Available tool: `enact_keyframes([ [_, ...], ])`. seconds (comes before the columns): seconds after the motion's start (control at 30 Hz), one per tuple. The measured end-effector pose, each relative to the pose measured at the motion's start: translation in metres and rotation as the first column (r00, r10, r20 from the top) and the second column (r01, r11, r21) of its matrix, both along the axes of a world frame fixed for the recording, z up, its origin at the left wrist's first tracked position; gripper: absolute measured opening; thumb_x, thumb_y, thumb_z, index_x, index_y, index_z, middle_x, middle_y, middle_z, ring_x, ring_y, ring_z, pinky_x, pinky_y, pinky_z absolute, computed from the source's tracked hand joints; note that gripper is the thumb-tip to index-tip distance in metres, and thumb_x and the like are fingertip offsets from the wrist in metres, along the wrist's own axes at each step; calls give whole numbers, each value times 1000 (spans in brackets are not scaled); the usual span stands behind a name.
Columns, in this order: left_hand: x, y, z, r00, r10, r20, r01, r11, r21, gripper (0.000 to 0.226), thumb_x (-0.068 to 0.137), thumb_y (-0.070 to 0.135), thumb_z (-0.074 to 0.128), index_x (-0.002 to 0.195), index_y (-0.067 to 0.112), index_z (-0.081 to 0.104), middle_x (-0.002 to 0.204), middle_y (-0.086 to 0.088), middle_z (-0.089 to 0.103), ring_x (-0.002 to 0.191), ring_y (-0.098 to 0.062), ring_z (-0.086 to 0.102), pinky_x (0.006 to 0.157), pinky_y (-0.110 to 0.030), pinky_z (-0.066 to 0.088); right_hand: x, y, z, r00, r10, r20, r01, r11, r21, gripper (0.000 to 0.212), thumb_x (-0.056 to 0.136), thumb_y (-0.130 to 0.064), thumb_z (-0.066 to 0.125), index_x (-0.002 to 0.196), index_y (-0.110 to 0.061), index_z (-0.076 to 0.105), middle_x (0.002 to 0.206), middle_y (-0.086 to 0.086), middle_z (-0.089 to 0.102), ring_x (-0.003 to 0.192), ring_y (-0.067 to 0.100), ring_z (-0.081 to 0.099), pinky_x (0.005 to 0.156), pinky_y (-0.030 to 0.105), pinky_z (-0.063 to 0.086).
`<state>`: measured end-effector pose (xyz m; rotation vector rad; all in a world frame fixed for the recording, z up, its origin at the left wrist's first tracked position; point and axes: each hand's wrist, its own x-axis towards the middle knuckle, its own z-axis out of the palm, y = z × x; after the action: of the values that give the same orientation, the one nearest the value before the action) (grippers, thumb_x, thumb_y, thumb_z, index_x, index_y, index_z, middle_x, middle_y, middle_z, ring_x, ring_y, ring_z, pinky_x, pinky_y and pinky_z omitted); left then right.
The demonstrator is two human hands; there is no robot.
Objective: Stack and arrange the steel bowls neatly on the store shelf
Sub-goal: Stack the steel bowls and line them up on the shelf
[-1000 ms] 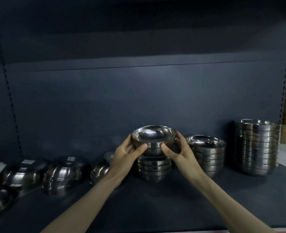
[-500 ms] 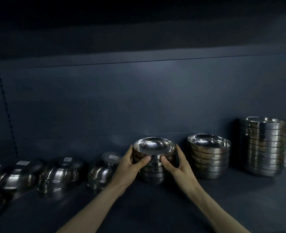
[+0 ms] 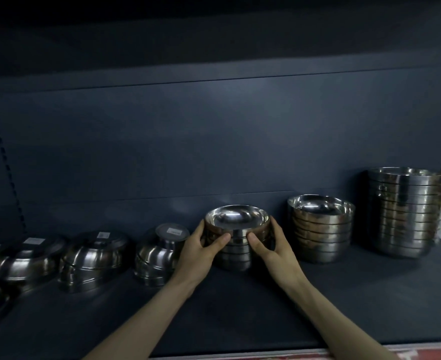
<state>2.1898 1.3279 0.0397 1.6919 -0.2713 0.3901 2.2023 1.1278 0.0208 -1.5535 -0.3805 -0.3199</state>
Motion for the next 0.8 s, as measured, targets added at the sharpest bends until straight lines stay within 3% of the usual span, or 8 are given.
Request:
enact_keyframes([
  [0.1,-5,4,1,999,26,-30,-25,999,33,42,97,26,78,137,32,67,125,18,76,122,0,68,109,-28,51,1,-2,0,998,-13,-55,12,1000,-18,79,81,-63,84,150,-40,53,137,-15,72,131,7,66,118,45,48],
  [0.27,-21,10,8,997,64,-49,-62,997,47,46,100,13,73,138,35,60,124,28,64,108,21,62,84,-1,48,-10,-3,6,975,-166,-145,157,985,-72,61,91,-39,84,142,-26,55,135,-7,67,124,12,64,111,34,49],
  [0.4,-38,22,9,991,70,-117,-60,995,84,52,98,16,75,146,25,61,128,16,72,120,0,67,108,-24,52,-30,-1,15,950,-301,-80,295,952,-78,35,95,-21,80,121,-27,58,110,-1,69,102,15,67,80,21,48],
  [0.53,-52,32,5,989,105,-107,-86,982,169,30,98,11,73,125,23,76,108,14,81,107,5,73,87,-11,54,-49,13,15,972,-231,-43,222,963,-151,17,96,-18,79,106,-27,68,91,2,72,86,15,69,71,20,48],
  [0.63,-63,43,2,987,137,-83,-114,966,233,26,97,11,73,111,33,77,103,14,82,106,3,74,91,-14,55,-57,31,9,986,-167,-21,156,954,-258,12,96,-19,79,104,-25,71,87,-2,74,84,12,70,71,17,50],
  [0.8,-91,88,-6,966,258,7,-242,895,375,31,95,13,76,118,35,75,104,18,77,101,13,68,93,-10,54,-64,81,3,1000,-8,10,11,898,-440,27,96,-23,79,119,-30,66,105,-12,74,100,-3,68,83,7,49],
])
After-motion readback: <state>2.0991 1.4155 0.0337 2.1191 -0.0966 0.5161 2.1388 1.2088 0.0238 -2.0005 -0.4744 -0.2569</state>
